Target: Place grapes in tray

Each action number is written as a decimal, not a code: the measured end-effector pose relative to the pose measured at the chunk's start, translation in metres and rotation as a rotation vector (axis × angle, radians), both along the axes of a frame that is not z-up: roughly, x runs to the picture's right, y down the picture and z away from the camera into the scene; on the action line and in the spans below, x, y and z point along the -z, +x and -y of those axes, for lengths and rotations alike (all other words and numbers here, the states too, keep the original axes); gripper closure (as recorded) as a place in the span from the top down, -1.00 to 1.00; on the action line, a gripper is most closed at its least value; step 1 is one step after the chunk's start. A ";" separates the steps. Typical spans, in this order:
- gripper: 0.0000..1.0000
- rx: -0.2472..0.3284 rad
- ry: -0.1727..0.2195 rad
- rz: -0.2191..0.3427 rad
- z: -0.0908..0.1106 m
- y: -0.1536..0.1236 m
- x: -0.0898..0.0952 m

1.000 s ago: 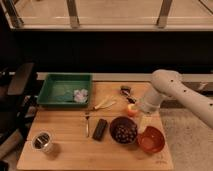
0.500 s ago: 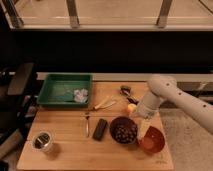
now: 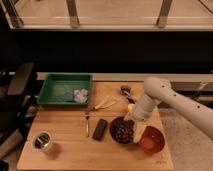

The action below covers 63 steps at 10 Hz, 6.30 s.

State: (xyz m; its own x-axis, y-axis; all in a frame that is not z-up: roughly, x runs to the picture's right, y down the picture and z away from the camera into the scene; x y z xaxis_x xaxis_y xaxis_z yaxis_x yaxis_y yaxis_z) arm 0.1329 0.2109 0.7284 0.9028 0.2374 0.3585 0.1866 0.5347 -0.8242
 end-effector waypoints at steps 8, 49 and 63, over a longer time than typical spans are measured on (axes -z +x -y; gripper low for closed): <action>0.58 -0.058 -0.060 -0.061 -0.023 -0.001 -0.039; -1.00 -0.255 0.499 0.096 0.355 -0.183 -0.045; -0.45 -0.251 0.712 0.422 0.372 -0.318 -0.117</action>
